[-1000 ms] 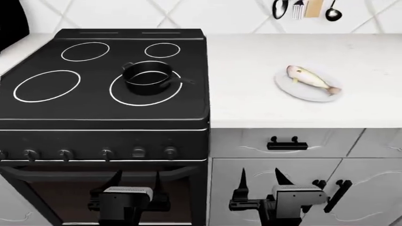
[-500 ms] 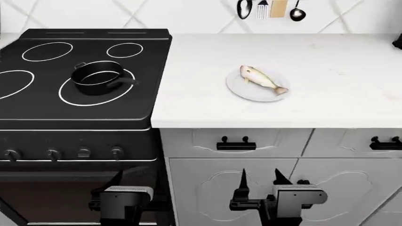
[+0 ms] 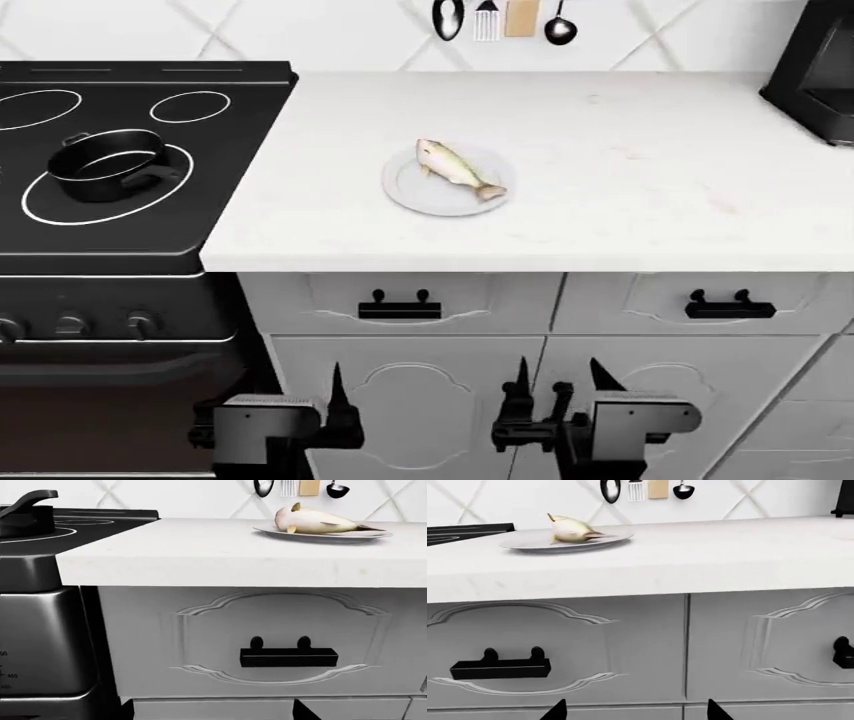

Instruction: Frozen meat rests on a plate on the counter. Retrieve the meat and place it in a pot on a burner. Then turn the burner on.

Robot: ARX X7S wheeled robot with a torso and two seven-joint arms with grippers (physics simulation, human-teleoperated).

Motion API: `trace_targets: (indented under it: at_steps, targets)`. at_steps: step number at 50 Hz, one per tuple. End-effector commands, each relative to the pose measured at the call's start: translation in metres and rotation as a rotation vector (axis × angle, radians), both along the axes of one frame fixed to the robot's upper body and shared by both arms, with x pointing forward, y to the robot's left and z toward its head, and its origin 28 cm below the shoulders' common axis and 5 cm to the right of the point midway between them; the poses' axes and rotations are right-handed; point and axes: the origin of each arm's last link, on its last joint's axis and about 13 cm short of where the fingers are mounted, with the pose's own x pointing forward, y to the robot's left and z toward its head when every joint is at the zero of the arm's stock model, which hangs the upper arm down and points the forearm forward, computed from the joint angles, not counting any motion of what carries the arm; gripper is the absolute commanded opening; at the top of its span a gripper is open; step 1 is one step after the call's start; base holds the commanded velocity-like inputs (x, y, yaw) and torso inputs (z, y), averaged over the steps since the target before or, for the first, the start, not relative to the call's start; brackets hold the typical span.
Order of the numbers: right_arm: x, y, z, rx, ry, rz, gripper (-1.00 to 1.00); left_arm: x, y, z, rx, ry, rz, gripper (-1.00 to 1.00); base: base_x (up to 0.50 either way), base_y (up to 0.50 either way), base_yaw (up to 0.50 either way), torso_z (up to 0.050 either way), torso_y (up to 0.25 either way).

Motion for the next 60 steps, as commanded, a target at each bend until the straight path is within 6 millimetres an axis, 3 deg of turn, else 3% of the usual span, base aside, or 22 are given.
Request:
trace_targets:
  at_steps: [1,6,13,23,32,40,60]
  targets:
    - [0.002,-0.003,0.009,-0.023,0.008,-0.022,1.0,0.006,0.005,0.007,0.025,0.053,0.021,1.0,0.0,0.0,0.0,0.0,0.0]
    - [0.001,-0.01,0.033,-0.061,0.036,-0.008,1.0,0.01,0.012,0.037,0.009,0.1,-0.003,1.0,0.0,0.0,0.0,0.0,0.0]
    - [-0.004,-0.02,0.111,-0.09,-0.02,0.063,1.0,0.009,0.026,0.109,0.039,0.065,-0.048,1.0,0.0,0.0,0.0,0.0,0.0]
    - [-0.006,-0.028,0.202,-0.133,-0.025,0.129,1.0,0.004,0.038,0.186,0.066,-0.013,-0.151,1.0,0.0,0.0,0.0,0.0,0.0]
    - [-0.005,-0.037,0.261,-0.152,-0.096,0.159,1.0,0.003,0.043,0.225,0.095,-0.083,-0.22,1.0,0.0,0.0,0.0,0.0,0.0]
    - [-0.006,-0.039,0.279,-0.148,-0.144,0.193,1.0,0.008,0.048,0.233,0.112,-0.124,-0.218,1.0,0.32,0.0,0.0,0.0,0.0]
    - [-0.004,-0.033,0.281,-0.176,-0.143,0.222,1.0,0.008,0.049,0.233,0.108,-0.13,-0.219,1.0,0.5,0.0,0.0,0.0,0.0]
